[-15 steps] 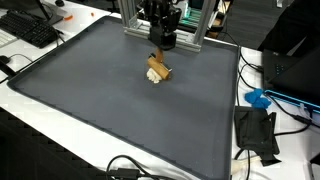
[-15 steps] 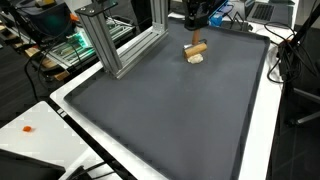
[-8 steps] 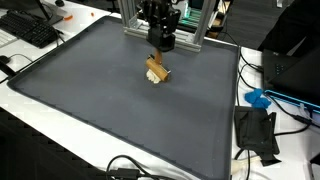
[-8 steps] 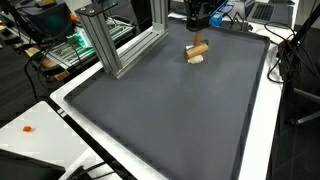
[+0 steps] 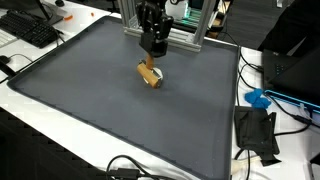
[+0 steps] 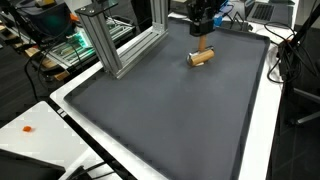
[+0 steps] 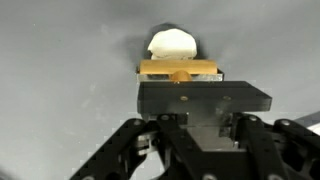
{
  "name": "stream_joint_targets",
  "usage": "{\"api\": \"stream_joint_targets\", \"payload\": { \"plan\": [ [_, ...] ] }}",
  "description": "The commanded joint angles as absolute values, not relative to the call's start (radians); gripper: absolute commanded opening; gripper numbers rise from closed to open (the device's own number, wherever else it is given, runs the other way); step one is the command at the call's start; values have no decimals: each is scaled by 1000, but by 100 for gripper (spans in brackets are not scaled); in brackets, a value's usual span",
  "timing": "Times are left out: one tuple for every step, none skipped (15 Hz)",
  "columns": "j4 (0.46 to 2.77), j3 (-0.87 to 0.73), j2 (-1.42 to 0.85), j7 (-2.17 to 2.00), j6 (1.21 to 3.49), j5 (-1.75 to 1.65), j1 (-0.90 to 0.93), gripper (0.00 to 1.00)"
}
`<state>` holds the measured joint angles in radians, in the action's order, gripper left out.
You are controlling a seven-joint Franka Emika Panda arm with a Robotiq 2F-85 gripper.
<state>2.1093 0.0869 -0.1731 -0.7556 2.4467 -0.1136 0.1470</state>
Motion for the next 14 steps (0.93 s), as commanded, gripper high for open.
{"api": "stream_joint_targets", "payload": {
  "plan": [
    [2114, 64, -189, -796, 2473, -151, 165, 23],
    [2114, 69, -186, -774, 2464, -132, 162, 23],
    [2116, 78, -181, -742, 2451, -100, 157, 23],
    [2116, 81, -176, -717, 2430, -90, 155, 23],
    [2117, 87, -173, -688, 2420, -67, 151, 23],
    [2118, 94, -169, -640, 2406, -40, 145, 23],
    [2117, 99, -166, -591, 2393, -14, 142, 23],
    [2115, 100, -164, -550, 2373, 6, 141, 23],
    [2112, 99, -163, -514, 2356, 23, 140, 23],
    [2108, 97, -162, -481, 2335, 32, 141, 23],
    [2104, 95, -162, -451, 2316, 40, 141, 23],
    [2101, 92, -162, -430, 2298, 35, 142, 23],
    [2100, 92, -162, -402, 2282, 32, 142, 23],
    [2099, 92, -162, -379, 2274, 26, 143, 23]
  ]
}}
